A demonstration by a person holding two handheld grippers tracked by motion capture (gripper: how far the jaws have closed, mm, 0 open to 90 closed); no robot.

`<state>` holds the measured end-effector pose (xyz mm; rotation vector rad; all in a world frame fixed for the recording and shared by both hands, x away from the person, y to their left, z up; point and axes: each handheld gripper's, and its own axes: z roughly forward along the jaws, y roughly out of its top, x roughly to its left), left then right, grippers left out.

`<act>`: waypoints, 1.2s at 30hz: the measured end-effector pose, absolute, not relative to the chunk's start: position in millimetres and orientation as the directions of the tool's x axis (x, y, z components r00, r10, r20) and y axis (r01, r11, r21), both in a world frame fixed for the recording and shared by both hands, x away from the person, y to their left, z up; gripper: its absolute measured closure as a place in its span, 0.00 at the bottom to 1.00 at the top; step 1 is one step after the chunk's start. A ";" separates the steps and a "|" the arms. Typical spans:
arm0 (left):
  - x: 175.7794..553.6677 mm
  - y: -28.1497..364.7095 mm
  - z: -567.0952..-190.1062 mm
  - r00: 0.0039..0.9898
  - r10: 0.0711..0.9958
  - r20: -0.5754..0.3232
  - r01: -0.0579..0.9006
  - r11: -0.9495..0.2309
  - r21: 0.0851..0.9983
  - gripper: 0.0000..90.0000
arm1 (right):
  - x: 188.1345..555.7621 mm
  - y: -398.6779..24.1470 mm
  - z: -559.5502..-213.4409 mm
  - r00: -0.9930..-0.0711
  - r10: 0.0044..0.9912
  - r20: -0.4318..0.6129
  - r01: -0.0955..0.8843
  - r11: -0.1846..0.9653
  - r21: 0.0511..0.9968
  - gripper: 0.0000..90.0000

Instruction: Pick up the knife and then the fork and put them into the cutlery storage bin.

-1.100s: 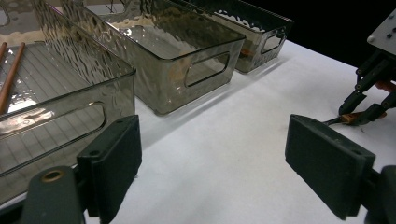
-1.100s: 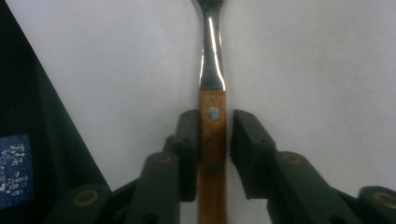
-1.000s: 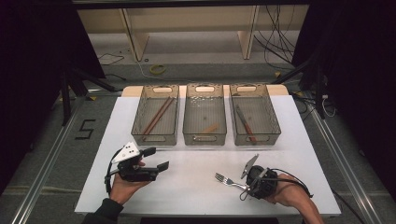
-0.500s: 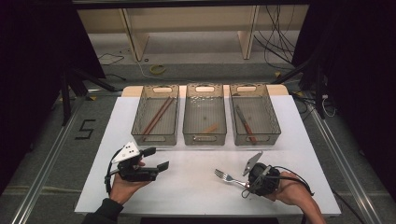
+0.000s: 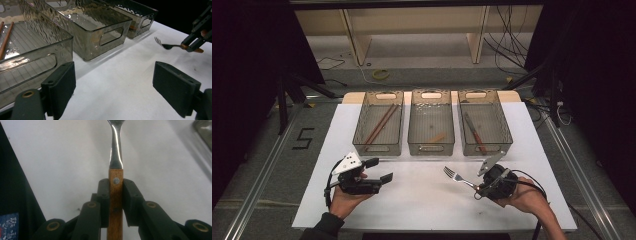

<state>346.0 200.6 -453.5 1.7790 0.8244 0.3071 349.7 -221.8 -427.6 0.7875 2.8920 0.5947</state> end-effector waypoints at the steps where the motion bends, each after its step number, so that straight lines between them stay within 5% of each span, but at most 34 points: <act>1: 345.9 200.8 -453.5 0.724 0.664 -0.186 0.380 -0.160 0.911 0.20 | 351.5 -223.0 -426.2 -0.863 0.506 0.019 0.470 0.787 0.400 0.86; 36: 346.2 201.5 -454.5 0.721 0.666 -0.190 0.384 -0.157 0.910 0.20 | 430.1 -243.3 -365.4 -0.735 0.678 0.018 0.563 0.595 0.574 0.86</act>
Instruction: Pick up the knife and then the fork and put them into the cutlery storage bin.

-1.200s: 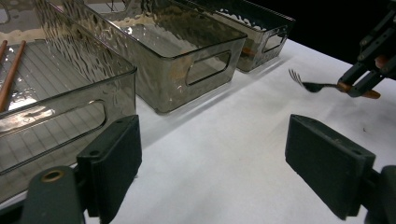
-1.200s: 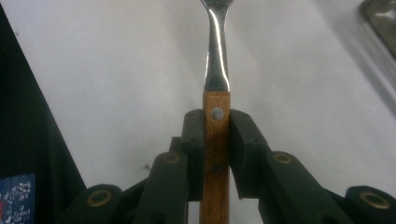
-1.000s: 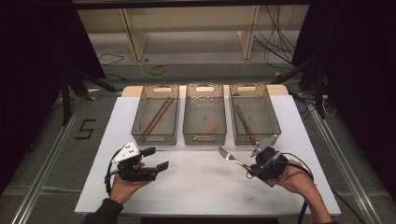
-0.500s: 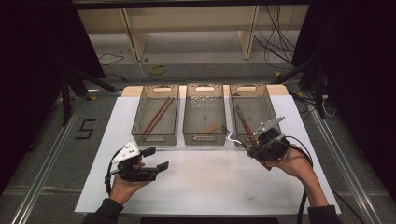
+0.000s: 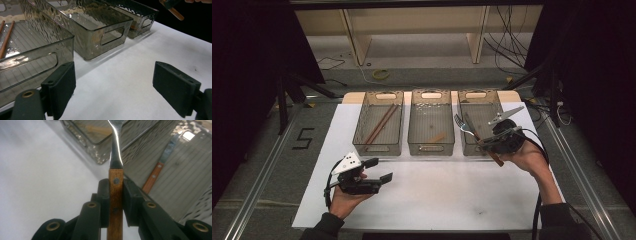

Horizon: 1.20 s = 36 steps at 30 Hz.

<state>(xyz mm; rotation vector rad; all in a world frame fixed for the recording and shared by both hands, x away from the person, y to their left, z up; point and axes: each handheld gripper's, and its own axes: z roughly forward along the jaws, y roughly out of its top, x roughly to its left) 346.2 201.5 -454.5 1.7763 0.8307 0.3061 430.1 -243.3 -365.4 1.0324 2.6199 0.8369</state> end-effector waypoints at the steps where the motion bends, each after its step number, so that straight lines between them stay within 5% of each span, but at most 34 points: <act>1: 346.2 201.5 -454.5 0.721 0.666 -0.190 0.384 -0.156 0.910 0.20 | 432.7 -244.4 -364.4 -0.730 0.684 0.017 0.565 0.589 0.578 0.86; 36: 346.1 202.3 -454.5 0.719 0.667 -0.196 0.385 -0.147 0.911 0.20 | 513.4 -257.5 -363.7 -0.507 0.858 0.075 0.720 0.374 0.584 0.86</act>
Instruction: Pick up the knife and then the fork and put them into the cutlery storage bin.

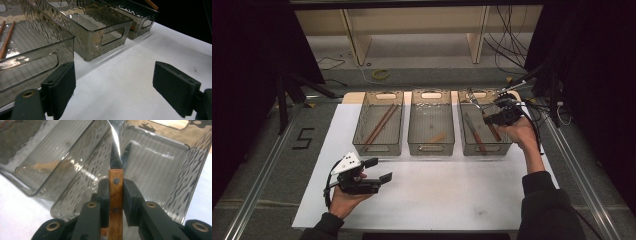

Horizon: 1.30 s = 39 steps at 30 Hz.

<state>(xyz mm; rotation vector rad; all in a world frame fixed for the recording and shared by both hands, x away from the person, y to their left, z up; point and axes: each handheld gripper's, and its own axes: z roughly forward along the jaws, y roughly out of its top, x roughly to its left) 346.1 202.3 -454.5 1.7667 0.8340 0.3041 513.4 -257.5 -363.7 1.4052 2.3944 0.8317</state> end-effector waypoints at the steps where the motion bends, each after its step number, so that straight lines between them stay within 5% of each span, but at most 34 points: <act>1: 346.0 202.2 -454.4 0.719 0.667 -0.196 0.385 -0.147 0.911 0.20 | 514.9 -257.8 -364.3 -0.503 0.861 0.076 0.722 0.370 0.585 0.86; 39: 346.4 202.4 -454.9 0.720 0.666 -0.197 0.385 -0.147 0.911 0.20 | 537.7 -250.6 -389.1 -0.406 0.911 0.078 0.783 0.302 0.543 0.86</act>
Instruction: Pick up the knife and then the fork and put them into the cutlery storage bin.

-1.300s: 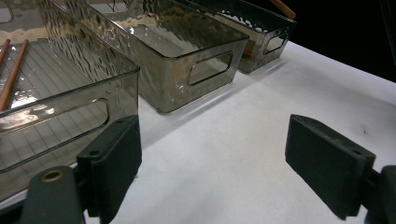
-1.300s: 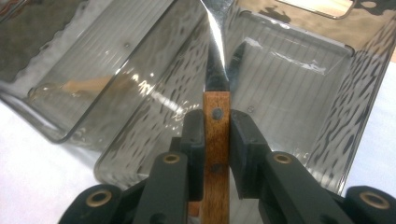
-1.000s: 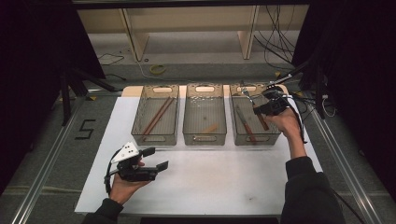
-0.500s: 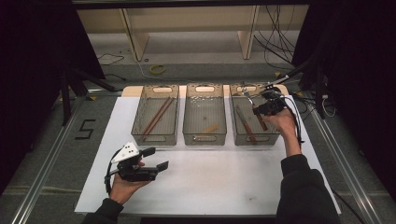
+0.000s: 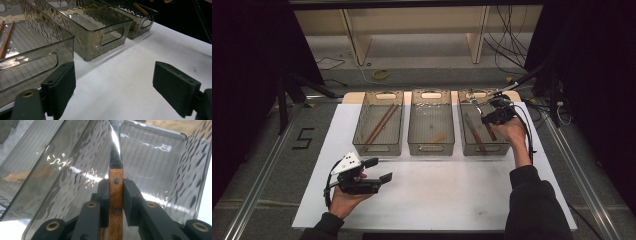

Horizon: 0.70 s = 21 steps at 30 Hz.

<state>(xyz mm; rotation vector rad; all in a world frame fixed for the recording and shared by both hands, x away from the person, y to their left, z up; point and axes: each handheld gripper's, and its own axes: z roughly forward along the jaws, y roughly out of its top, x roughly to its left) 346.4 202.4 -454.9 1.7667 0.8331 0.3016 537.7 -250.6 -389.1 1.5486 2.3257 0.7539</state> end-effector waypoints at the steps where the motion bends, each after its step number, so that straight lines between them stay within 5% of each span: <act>1: 346.5 202.4 -454.8 0.720 0.666 -0.197 0.386 -0.147 0.911 0.20 | 537.9 -250.3 -389.5 -0.404 0.911 0.079 0.784 0.301 0.543 0.86; 16: 346.5 202.6 -454.8 0.720 0.665 -0.197 0.386 -0.147 0.911 0.20 | 540.2 -250.8 -404.3 -0.382 0.921 0.081 0.816 0.295 0.497 0.85; 21: 346.5 202.3 -454.9 0.720 0.665 -0.197 0.385 -0.147 0.911 0.20 | 540.7 -250.3 -405.1 -0.381 0.919 0.097 0.828 0.293 0.479 0.67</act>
